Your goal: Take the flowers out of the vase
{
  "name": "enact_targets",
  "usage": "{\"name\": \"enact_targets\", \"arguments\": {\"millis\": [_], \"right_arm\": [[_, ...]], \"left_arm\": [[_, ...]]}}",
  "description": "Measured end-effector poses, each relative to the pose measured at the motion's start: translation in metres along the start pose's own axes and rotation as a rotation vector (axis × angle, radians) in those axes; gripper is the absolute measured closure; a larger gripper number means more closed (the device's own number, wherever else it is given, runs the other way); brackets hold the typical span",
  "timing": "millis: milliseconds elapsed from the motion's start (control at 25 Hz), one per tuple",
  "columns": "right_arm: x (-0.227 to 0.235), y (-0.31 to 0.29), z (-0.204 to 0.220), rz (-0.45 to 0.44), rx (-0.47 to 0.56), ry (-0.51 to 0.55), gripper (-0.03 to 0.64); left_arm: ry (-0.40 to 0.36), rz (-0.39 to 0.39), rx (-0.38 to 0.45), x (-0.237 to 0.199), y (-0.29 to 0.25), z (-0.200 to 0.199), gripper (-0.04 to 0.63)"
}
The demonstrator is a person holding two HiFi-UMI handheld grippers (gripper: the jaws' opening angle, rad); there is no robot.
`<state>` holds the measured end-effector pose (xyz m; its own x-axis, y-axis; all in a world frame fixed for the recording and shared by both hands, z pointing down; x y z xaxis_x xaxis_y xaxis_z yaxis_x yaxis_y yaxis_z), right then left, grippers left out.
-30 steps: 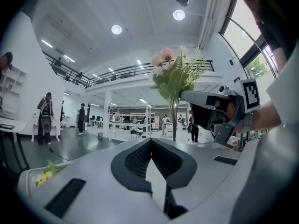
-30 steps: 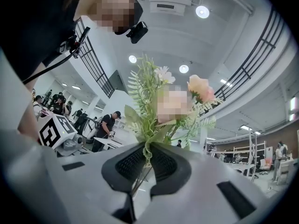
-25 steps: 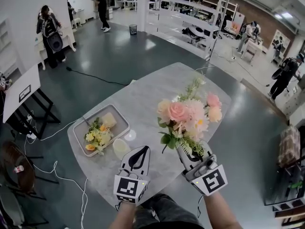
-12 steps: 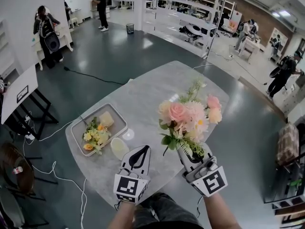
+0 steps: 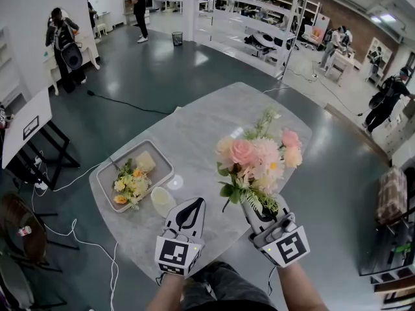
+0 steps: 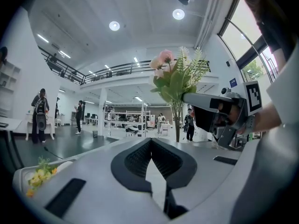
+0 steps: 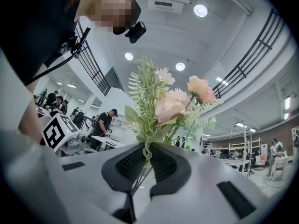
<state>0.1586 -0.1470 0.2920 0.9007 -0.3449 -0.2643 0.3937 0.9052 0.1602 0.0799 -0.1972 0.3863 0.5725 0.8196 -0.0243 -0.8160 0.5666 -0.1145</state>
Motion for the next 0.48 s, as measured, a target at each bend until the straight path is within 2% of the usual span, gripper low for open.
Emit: {"name": "enact_targets", "arguments": {"millis": [480], "right_arm": [[-0.0007, 0.0034, 0.0048, 0.008, -0.032, -0.007, 0.577]], "left_arm": [[0.007, 0.001, -0.002, 0.0022, 0.0013, -0.0002, 0.581]]}}
Point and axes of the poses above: the fingertips, and each gripper's own axes: y backward along the fingers, x to its right, z out of its underside, the point moved 1 cm from there along y, backward along the fingers, and after that the axes turned 4 degrees about -z, right-handed, at the moved point
